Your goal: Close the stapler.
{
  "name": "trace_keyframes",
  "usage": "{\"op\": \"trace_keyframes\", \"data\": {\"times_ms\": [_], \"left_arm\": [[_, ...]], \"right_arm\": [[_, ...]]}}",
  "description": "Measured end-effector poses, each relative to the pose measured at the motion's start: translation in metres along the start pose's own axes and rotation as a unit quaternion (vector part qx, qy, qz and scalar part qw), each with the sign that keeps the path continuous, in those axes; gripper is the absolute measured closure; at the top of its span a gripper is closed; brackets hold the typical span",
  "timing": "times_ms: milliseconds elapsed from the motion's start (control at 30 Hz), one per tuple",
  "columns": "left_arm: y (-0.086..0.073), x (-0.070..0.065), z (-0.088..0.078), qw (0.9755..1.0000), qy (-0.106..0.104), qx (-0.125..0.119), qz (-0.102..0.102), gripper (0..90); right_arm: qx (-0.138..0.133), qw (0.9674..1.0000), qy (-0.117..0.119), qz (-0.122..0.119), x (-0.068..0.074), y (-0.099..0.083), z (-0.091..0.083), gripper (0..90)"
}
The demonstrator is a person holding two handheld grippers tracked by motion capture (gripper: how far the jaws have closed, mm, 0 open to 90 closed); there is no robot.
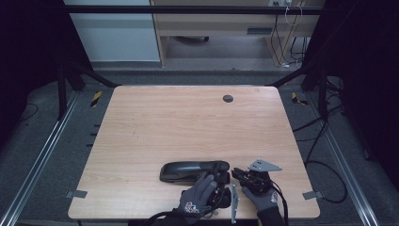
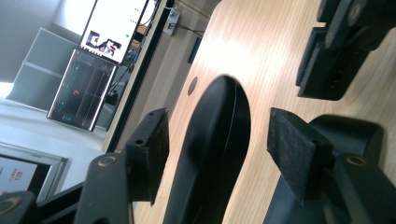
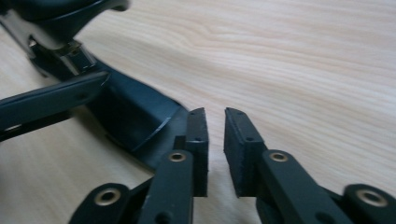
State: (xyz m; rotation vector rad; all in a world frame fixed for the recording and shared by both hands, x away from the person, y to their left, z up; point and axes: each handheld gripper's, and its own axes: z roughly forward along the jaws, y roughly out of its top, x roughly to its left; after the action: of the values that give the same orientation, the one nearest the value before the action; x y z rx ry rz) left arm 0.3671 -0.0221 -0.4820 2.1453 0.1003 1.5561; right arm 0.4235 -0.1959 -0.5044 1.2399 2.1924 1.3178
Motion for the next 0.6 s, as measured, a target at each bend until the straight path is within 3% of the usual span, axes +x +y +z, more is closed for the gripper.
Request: {"op": "trace_keyframes", "data": {"times_ms": [200,267,367,433,600], "left_arm": [[0.008,0.008,-0.008,0.9988,-0.025,-0.022,-0.035,35.0],[0.009,0.013,-0.010,0.9965,-0.044,-0.028,-0.064,34.1],[0.009,0.022,-0.013,0.9905,-0.072,-0.043,-0.108,33.2],[0.008,0.026,-0.014,0.9877,-0.083,-0.049,-0.123,32.9],[0.004,0.039,-0.020,0.9768,-0.109,-0.068,-0.171,32.5]], "right_arm": [[-0.013,0.9996,-0.026,0.006,-0.011,-0.002,-0.006,68.1],[-0.017,0.9993,-0.034,0.006,-0.014,-0.003,-0.008,66.2],[-0.019,0.9989,-0.043,0.008,-0.016,-0.003,-0.009,62.4],[-0.019,0.9987,-0.047,0.008,-0.017,-0.004,-0.009,61.1],[-0.022,0.9985,-0.050,0.010,-0.018,-0.004,-0.010,60.2]]}}
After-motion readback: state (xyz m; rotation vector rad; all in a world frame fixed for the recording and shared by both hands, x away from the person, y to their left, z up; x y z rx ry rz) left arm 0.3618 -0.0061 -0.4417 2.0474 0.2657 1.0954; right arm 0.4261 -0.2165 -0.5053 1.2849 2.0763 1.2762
